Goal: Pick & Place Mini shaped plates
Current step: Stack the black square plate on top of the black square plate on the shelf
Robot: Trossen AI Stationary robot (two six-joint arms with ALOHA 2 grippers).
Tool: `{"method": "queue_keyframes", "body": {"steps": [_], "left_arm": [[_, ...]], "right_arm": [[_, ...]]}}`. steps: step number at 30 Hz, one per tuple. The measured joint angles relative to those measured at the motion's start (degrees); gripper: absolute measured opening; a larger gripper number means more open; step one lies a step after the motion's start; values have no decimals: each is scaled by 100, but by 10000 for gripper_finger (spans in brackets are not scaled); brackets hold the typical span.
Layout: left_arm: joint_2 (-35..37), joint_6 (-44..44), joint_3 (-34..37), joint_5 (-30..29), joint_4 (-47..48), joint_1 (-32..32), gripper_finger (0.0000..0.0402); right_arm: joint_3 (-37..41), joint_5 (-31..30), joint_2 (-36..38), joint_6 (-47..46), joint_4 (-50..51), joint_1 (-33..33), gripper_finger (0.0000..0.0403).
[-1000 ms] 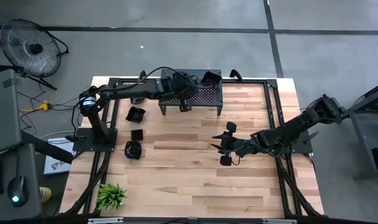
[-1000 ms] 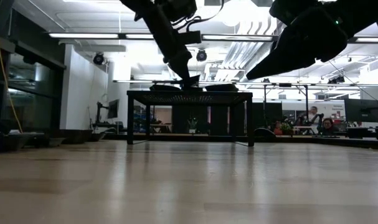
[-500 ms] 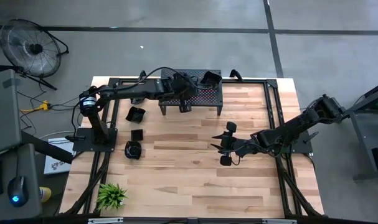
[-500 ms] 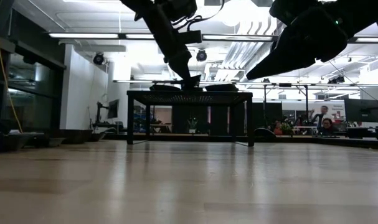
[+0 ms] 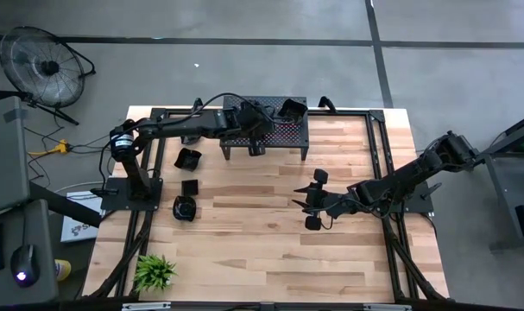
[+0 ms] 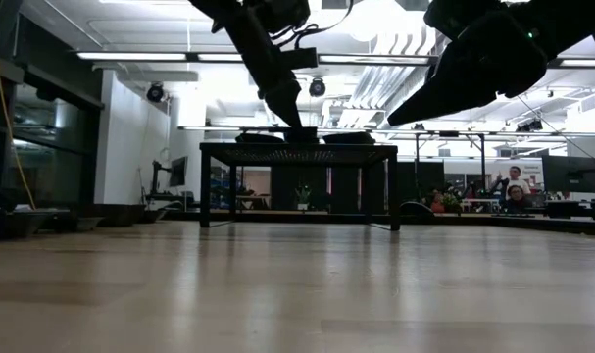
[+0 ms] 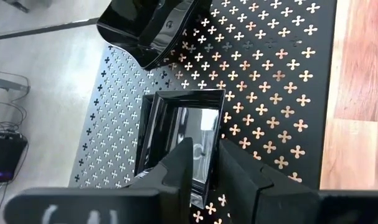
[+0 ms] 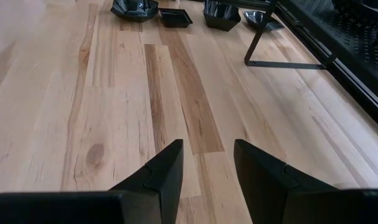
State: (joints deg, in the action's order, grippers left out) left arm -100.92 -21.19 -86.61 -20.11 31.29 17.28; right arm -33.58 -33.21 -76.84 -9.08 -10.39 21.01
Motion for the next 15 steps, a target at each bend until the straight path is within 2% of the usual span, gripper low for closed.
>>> {"method": "queue_keyframes", "body": {"steps": [15], "left_arm": [[2,-103,0,-60,-196,0,84]], "right_arm": [[0,-2,0,0,22,-1,138]]}}
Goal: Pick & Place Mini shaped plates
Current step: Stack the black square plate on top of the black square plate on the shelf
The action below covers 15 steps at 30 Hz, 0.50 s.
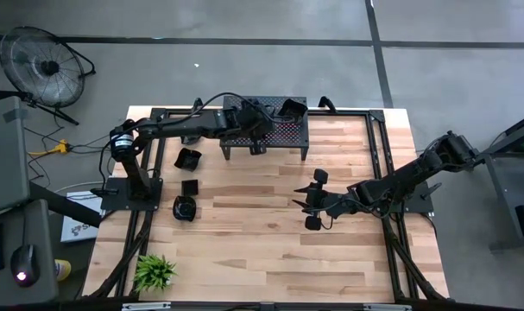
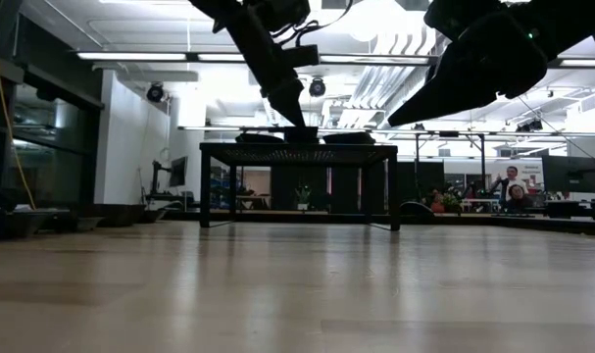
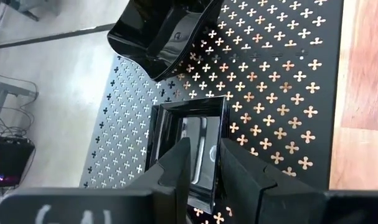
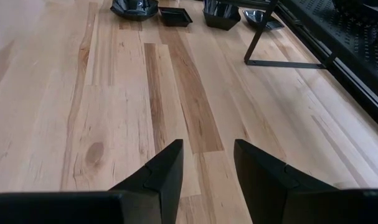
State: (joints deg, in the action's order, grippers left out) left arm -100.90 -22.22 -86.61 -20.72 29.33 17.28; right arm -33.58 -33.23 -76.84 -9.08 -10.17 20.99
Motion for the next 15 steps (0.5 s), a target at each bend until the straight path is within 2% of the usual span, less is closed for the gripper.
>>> {"method": "queue_keyframes", "body": {"steps": [5,15], "left_arm": [[0,-2,0,-262,47,-2,84],[-28,-2,-2,-273,22,0,83]], "right_arm": [[0,30,0,-9,0,0,138],[0,63,0,-11,1,0,138]]}}
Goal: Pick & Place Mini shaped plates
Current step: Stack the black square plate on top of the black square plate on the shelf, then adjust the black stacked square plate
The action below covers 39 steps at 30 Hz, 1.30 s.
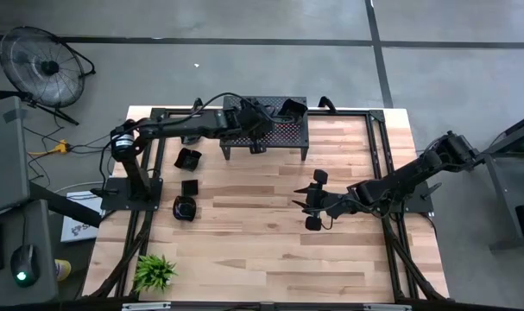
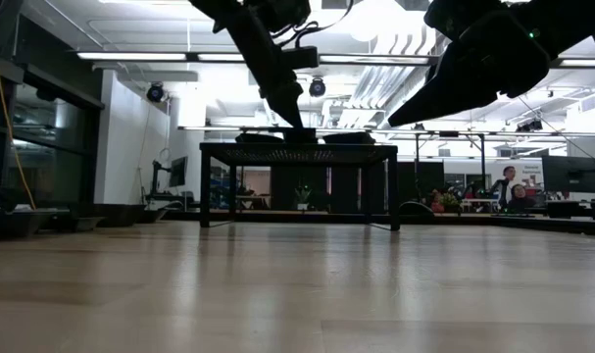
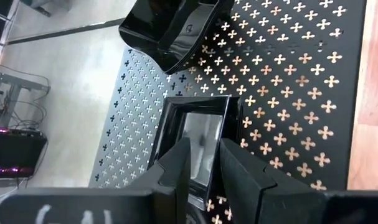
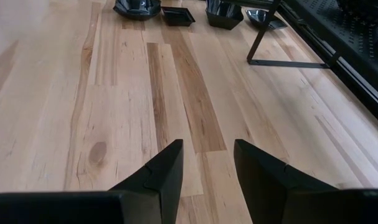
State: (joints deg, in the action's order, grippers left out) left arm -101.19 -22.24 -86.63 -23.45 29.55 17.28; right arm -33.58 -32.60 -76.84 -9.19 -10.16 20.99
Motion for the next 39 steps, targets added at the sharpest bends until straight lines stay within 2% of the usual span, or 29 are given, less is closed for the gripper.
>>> {"method": "queue_keyframes", "body": {"steps": [10,25,29,35,39], "left_arm": [[-204,-9,-2,166,-63,0,83],[-115,-43,-10,383,-42,-4,83],[-66,-42,-261,459,364,-4,83],[-48,-159,-550,167,358,-4,83],[-93,-151,-562,238,353,86,75]], "right_arm": [[0,5,0,-96,43,0,138],[0,23,0,-129,110,1,138],[0,24,0,-129,114,1,138],[0,24,0,-136,111,1,138],[0,26,0,-237,128,2,138]]}}
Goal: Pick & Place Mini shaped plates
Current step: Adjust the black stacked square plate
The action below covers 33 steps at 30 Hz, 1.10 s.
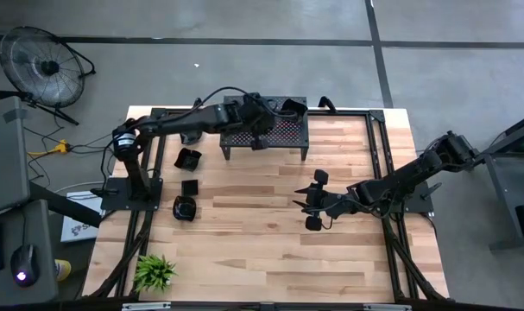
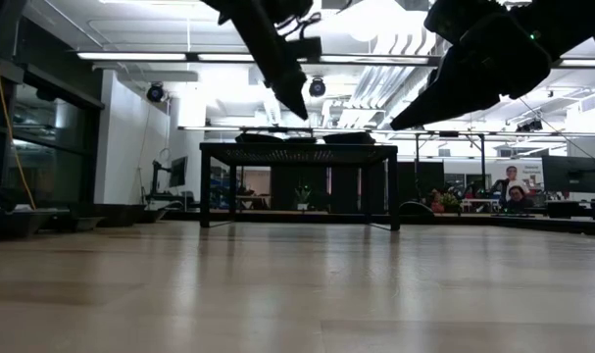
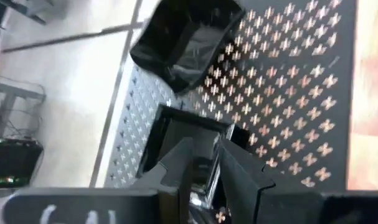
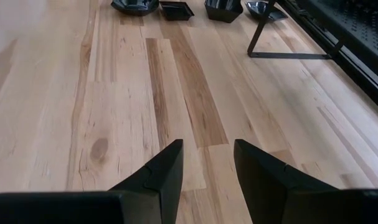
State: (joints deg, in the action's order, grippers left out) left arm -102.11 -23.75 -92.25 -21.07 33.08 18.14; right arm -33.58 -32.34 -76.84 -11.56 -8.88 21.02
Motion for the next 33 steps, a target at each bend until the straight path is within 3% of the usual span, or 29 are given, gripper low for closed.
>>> {"method": "queue_keyframes", "body": {"steps": [7,15,27,33], "left_arm": [[-6,-135,2,-26,-177,307,6],[-101,-449,4,343,-573,695,2],[-211,124,4,1048,-766,965,1],[-209,156,9,1004,-772,961,0]], "right_arm": [[0,-7,0,-2,9,-1,138],[0,-146,0,-1,12,-2,138],[0,-190,0,1,24,-2,138],[0,-197,0,1,22,-3,138]]}}
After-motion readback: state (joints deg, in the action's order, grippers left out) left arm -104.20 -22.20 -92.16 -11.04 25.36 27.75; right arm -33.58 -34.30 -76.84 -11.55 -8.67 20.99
